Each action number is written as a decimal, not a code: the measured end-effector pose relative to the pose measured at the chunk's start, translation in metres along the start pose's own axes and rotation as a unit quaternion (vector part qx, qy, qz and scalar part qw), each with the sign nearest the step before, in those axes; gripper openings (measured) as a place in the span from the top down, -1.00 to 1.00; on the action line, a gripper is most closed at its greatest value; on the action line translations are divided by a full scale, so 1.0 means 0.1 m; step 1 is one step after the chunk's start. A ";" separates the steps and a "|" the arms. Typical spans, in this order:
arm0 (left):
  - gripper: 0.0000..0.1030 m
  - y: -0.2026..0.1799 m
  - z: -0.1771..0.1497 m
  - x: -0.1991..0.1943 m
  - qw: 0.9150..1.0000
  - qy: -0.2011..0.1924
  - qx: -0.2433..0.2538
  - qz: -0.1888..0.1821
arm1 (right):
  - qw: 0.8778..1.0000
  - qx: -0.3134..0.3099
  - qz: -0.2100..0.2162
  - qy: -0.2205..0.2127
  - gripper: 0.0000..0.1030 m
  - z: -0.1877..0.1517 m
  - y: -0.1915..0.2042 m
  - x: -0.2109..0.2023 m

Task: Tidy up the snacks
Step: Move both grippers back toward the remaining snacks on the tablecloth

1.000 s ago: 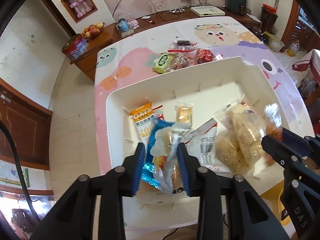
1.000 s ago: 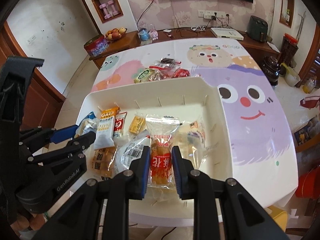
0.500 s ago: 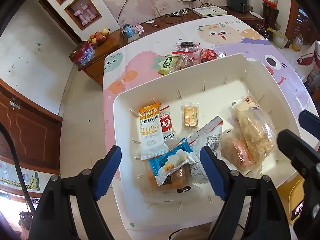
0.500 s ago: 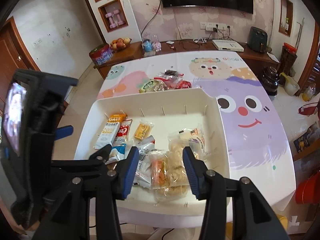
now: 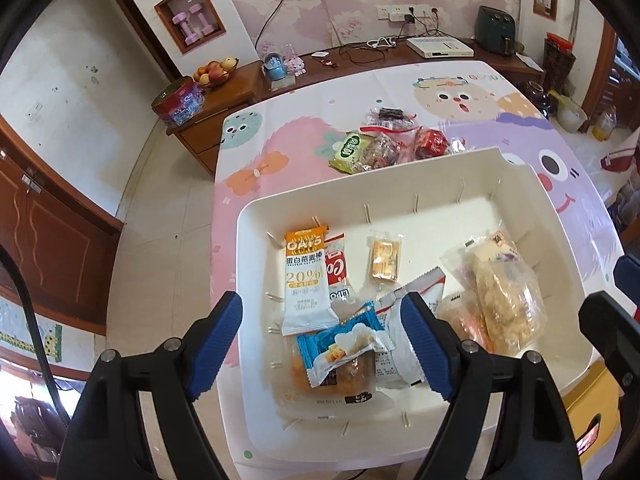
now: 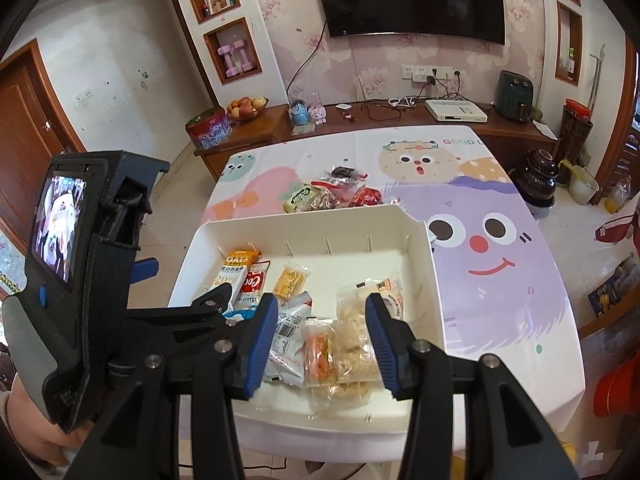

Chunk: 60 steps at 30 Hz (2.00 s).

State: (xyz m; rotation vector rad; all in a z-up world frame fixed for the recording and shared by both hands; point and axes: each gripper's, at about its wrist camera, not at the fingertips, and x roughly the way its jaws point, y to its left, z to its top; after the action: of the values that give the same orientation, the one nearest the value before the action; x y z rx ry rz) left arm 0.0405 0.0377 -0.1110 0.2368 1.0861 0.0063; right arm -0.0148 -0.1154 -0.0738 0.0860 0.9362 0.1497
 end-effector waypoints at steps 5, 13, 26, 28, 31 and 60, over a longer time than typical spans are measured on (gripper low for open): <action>-0.56 0.03 0.07 0.04 1.000 -0.001 -0.013 0.001 | 1.000 0.000 0.003 -0.002 0.10 0.08 -0.03 0.02; -0.56 0.16 0.37 0.03 0.999 -0.025 -0.042 -0.001 | 1.000 -0.013 -0.002 0.008 0.10 0.31 -0.05 0.10; -0.60 0.39 1.22 0.14 0.994 -0.060 -0.084 -0.024 | 0.999 -0.018 -0.022 0.029 0.11 1.04 -0.39 0.44; -0.61 0.41 1.37 0.22 0.994 -0.054 -0.085 -0.031 | 0.999 -0.009 -0.020 0.039 0.11 1.20 -0.54 0.55; -0.61 0.39 1.60 0.39 0.995 -0.035 -0.081 -0.053 | 0.998 0.007 -0.014 0.055 0.11 1.40 -0.80 0.74; -0.61 -0.98 2.70 2.67 0.968 0.190 0.055 -0.155 | 0.969 -0.037 0.087 0.229 0.11 1.72 -1.25 2.64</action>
State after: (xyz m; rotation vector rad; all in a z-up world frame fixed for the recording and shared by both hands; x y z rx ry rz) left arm 0.3912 -0.0763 -0.2438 0.1648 1.5002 -0.3002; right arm 0.2896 -0.1967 -0.1996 0.0646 1.3829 0.3781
